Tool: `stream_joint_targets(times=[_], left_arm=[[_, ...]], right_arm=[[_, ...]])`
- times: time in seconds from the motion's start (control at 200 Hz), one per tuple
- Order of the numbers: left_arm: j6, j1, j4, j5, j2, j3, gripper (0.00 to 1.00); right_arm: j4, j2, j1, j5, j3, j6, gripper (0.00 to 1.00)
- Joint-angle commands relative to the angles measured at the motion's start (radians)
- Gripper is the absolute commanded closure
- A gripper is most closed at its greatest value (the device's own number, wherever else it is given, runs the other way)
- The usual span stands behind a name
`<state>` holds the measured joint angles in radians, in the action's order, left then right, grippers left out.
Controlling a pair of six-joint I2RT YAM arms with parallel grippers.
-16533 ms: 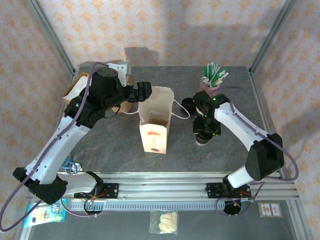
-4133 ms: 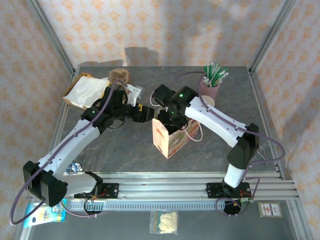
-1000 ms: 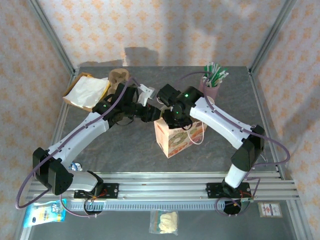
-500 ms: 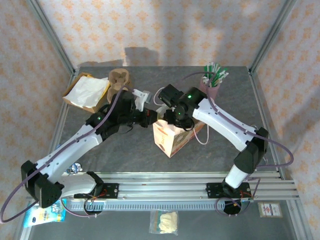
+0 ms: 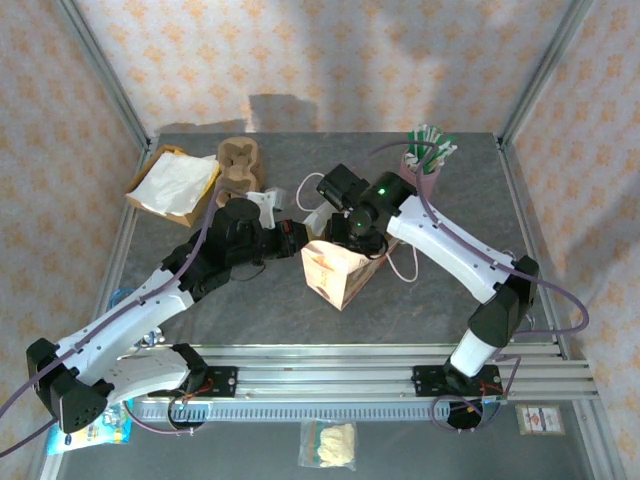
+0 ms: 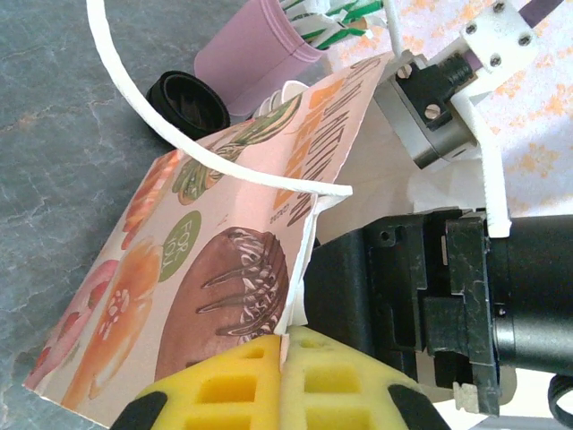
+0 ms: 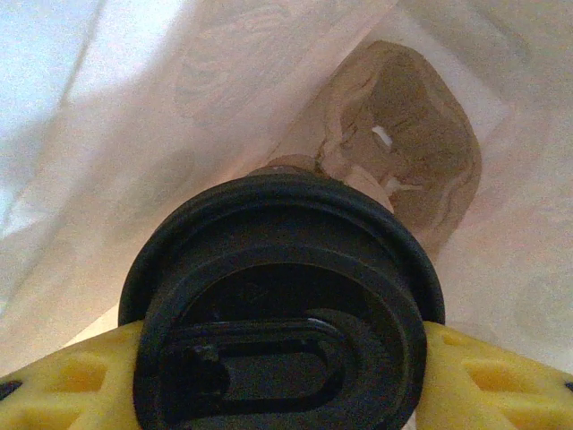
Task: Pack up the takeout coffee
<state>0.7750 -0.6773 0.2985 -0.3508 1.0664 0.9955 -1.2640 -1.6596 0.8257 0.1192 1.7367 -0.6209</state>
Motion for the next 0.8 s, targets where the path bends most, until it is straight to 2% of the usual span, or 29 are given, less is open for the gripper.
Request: stream_joint_targets(times=[0.0,0.315,0.591,0.796], left_arm=[[0.115,-0.041,-0.052,0.119,-0.020,0.026,1.00],[0.255,-0.208,0.006,0.342,-0.074,0.006,1.00],[0.381,-0.286,-0.019,0.413,-0.105,-0.086,1.00],[0.444,-0.303,-0.008,0.464,-0.099,-0.093,1.00]], right_arm=[[-0.044,-0.014,-0.004,-0.051,0.016,-0.025,0.58],[-0.044,-0.038,-0.003,-0.057,0.017,-0.038,0.59],[-0.044,-0.047,-0.003,-0.052,0.045,-0.047,0.60],[-0.044,-0.039,-0.004,-0.046,0.038,-0.058,0.60]])
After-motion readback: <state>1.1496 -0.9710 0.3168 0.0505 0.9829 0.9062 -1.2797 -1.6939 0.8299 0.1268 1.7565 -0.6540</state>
